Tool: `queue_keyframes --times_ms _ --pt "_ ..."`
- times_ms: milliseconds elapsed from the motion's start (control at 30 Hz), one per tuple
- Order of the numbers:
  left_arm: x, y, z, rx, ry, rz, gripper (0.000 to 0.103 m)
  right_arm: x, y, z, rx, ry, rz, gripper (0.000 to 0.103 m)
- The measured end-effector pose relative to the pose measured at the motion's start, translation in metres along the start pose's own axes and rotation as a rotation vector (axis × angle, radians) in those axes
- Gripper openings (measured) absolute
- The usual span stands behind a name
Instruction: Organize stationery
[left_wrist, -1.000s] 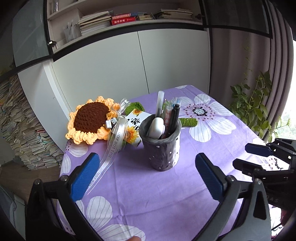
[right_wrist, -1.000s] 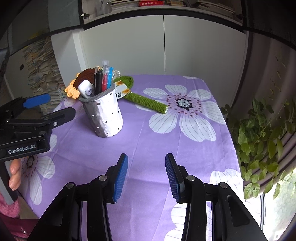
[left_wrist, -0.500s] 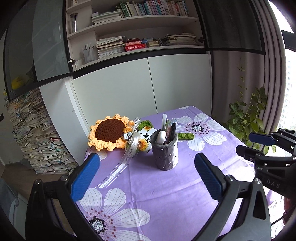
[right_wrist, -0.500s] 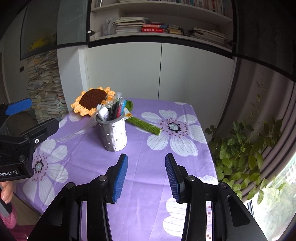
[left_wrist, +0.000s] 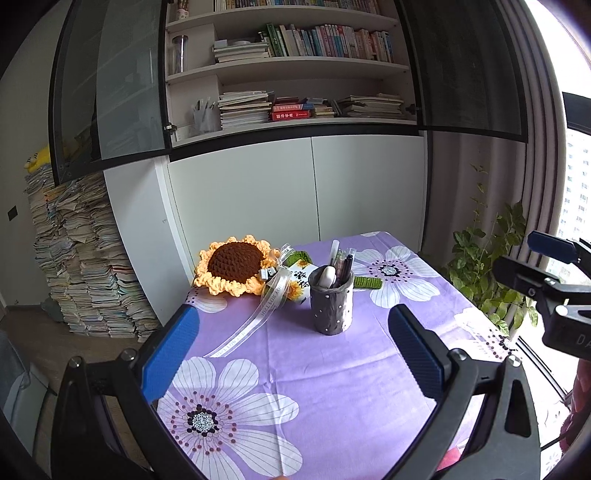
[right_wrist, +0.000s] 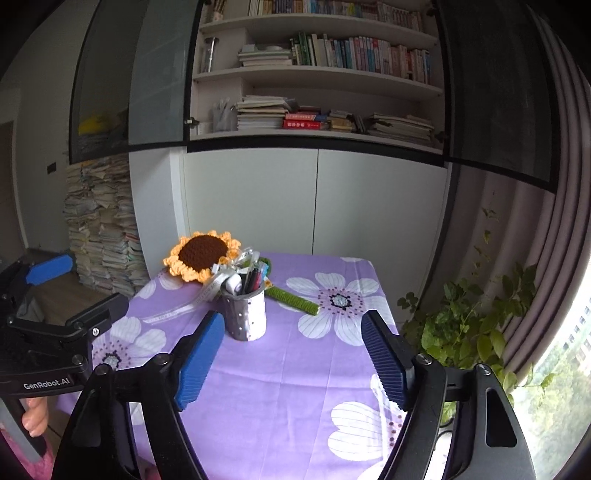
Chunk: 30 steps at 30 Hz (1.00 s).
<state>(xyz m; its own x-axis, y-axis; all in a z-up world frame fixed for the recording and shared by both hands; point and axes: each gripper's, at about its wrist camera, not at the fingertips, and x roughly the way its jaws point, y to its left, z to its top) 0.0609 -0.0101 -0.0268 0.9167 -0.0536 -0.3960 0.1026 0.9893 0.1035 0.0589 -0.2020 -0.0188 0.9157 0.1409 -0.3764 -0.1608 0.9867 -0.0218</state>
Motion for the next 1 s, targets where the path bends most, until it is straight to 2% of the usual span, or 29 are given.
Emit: queue_keyframes --times_ms 133,367,500,667,1000 --pt "-0.005 0.004 0.001 -0.028 -0.003 -0.010 0.102 -0.010 0.000 0.004 0.016 -0.016 0.006 0.079" --pt "-0.025 0.003 0.015 -0.027 -0.067 0.011 0.102 -0.025 -0.004 0.022 0.070 -0.050 0.017 0.079" --pt "-0.039 0.006 0.027 -0.040 -0.111 0.018 0.102 -0.041 -0.007 0.033 0.099 -0.104 0.036 0.085" --pt "-0.053 0.007 0.035 -0.045 -0.172 0.055 0.102 -0.053 -0.002 0.038 0.076 -0.162 0.033 0.086" --pt "-0.070 0.002 0.046 -0.044 -0.234 0.063 0.102 -0.061 0.002 0.037 0.059 -0.192 0.054 0.086"
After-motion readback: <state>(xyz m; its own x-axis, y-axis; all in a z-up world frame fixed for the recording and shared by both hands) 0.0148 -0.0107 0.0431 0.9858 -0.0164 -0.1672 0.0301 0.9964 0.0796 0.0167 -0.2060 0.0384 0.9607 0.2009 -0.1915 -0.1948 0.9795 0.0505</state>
